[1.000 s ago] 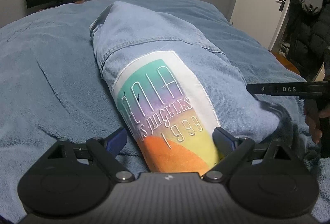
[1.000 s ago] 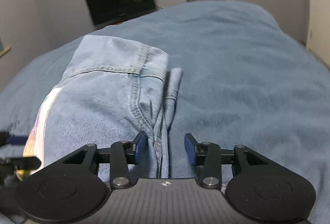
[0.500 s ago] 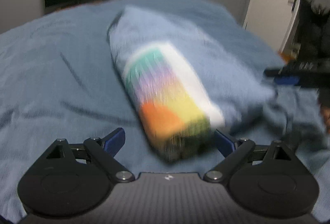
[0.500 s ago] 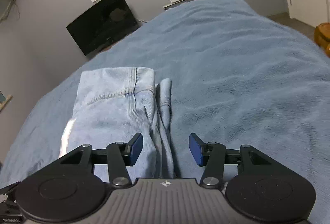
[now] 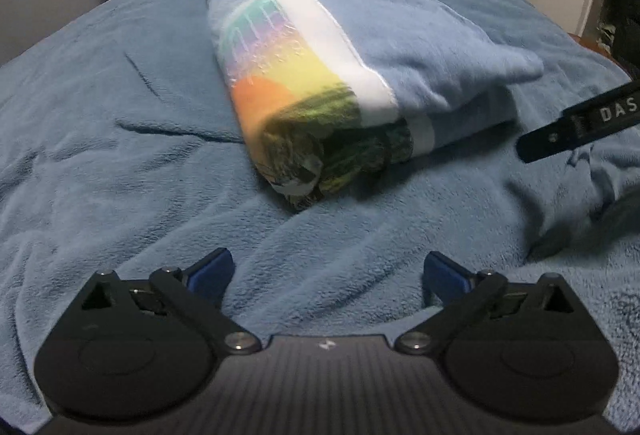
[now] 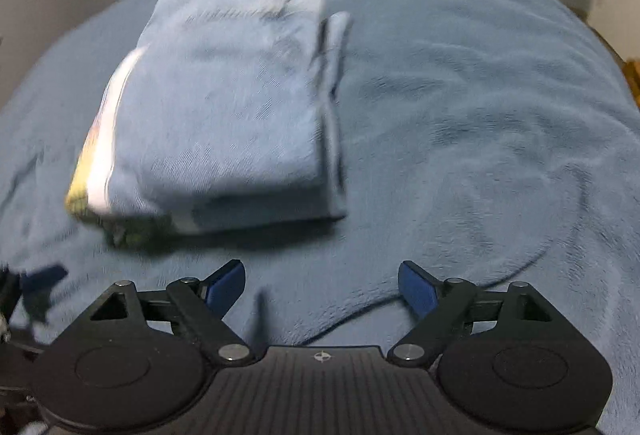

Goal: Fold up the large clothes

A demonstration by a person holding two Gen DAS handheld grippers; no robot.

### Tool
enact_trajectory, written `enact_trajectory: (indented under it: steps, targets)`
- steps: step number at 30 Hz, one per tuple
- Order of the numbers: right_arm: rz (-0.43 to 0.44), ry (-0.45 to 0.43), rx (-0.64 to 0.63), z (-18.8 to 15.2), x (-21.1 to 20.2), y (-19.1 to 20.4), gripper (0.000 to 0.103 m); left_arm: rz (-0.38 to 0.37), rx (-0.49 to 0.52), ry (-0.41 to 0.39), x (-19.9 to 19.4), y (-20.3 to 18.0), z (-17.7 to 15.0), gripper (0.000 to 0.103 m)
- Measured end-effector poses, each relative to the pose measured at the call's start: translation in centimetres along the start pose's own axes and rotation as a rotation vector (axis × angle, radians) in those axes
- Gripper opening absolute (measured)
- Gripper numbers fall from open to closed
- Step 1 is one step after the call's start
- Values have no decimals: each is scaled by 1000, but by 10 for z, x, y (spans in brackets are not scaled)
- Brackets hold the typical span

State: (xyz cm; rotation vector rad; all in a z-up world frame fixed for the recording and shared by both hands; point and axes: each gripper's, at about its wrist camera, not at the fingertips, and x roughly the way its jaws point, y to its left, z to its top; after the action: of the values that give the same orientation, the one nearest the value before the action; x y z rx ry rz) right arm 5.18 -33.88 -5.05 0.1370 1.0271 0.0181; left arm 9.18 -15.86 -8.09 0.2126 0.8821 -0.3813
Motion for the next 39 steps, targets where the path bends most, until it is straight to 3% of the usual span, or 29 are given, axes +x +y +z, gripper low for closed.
enact_trajectory:
  steps: [7,11,18,24,39]
  targets:
    - [-14,54,-215,-4,12,38,89,-4,2,-16,10,1,-8,103]
    - [-22,67,-267,-7,16,50,89,-12,-11,-22,12,5,-8,103]
    - [-22,60,-233,-5,14,42,89,22,-55,-54,6,12,-9,103]
    - [-19,63,-210,-1,13,29,89,50,-159,-74,0,27,-8,103]
    - [-15,71,-193,-3,13,32,89,38,-174,-62,-2,31,-8,103]
